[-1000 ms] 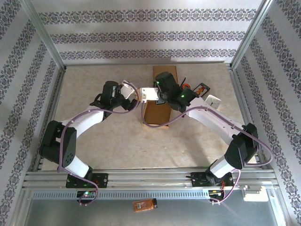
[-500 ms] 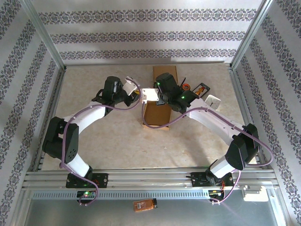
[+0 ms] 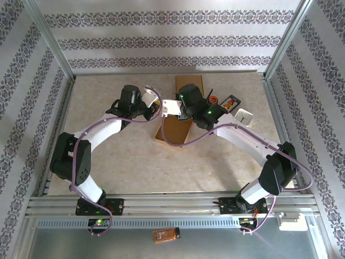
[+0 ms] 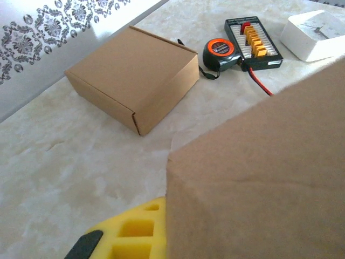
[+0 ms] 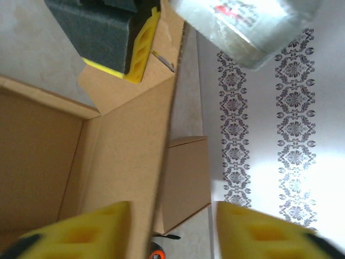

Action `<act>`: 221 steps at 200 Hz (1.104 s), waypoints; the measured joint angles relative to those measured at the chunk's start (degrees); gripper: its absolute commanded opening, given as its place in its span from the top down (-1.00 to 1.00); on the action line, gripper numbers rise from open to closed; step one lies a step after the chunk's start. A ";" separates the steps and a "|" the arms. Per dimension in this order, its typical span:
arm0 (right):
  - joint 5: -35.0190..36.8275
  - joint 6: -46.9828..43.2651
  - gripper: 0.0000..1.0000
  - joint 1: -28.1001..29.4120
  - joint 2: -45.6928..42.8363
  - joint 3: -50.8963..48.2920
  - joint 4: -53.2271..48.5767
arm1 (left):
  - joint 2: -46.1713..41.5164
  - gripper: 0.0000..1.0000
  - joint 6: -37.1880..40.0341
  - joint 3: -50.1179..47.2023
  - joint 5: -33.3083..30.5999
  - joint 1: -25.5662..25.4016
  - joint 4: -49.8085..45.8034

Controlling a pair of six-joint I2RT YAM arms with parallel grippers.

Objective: Fold the paper box

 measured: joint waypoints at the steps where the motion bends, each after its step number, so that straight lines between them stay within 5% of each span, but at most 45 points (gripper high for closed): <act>1: 0.00 0.20 -0.43 0.00 0.00 -0.02 0.00 | 0.00 1.00 0.00 0.00 -0.04 0.00 0.00; 40: 4.31 17.14 -0.61 -0.04 -1.20 0.02 -1.40 | 0.00 1.00 -0.02 0.15 -2.34 0.00 -1.14; 89: 8.66 42.10 -0.45 -2.62 -2.25 0.79 -9.73 | 0.00 1.00 -1.16 1.53 -6.21 -0.13 -3.61; 132: 8.87 52.68 -0.47 -3.04 -1.99 0.79 -14.69 | 0.00 1.00 -2.78 1.97 -8.31 -0.96 -4.17; 221: 5.57 63.19 0.16 -6.45 2.27 1.75 -16.83 | 0.00 1.00 -4.96 3.02 -10.84 -2.03 -6.69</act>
